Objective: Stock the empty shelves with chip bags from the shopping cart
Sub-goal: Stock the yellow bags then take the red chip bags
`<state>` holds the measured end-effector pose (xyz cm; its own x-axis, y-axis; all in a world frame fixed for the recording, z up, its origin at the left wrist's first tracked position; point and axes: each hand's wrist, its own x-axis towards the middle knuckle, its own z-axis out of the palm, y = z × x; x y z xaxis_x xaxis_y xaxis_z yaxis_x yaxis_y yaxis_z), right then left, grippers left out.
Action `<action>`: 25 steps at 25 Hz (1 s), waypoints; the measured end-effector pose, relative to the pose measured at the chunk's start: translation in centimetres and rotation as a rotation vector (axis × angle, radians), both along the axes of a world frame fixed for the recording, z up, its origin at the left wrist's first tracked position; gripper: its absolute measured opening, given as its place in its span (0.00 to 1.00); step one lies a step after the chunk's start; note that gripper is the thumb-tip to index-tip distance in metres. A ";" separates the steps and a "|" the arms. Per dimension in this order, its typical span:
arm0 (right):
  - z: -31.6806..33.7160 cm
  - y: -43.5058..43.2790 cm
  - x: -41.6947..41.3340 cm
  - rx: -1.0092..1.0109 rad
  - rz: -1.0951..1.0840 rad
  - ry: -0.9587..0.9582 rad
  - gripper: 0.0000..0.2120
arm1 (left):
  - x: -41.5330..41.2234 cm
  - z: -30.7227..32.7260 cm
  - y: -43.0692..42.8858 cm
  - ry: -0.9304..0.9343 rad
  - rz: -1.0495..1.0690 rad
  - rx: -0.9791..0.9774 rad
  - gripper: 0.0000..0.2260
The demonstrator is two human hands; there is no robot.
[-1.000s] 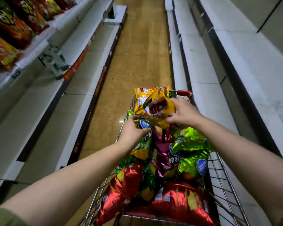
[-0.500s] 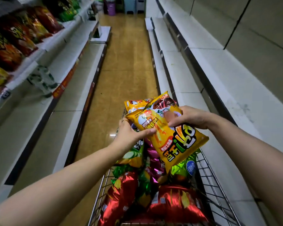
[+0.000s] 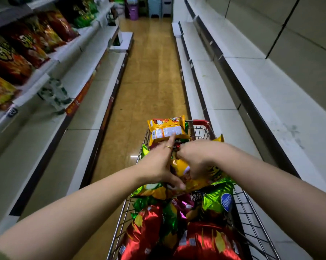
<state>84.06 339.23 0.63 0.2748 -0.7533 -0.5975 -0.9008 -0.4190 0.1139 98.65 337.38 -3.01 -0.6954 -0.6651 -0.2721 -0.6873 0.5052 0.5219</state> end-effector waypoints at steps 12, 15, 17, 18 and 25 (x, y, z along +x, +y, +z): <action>-6.9 -9.7 -3.7 -0.707 -0.633 -1.132 0.10 | 5.2 -6.5 -1.0 0.353 0.766 0.738 0.08; -12.8 -13.3 -4.7 -0.605 -0.742 -0.846 0.18 | 5.9 -6.8 -0.7 0.489 0.934 0.785 0.07; -15.6 -14.9 -4.1 -0.469 -0.626 -0.648 0.34 | 5.9 -7.2 -0.9 0.536 1.005 0.782 0.08; -16.7 -15.8 -3.7 -0.430 -0.570 -0.543 0.42 | 5.9 -7.5 -0.9 0.556 1.025 0.780 0.08; -23.1 -19.3 -2.3 -0.371 -0.433 -0.087 0.43 | 5.8 -9.7 -1.0 0.598 1.019 0.782 0.14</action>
<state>81.78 319.96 -22.51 -0.0690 -0.9630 -0.2604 -0.9940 0.0441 0.1003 104.48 336.40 -12.73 -0.1498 -0.7552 -0.6382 -0.1487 -0.6209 0.7696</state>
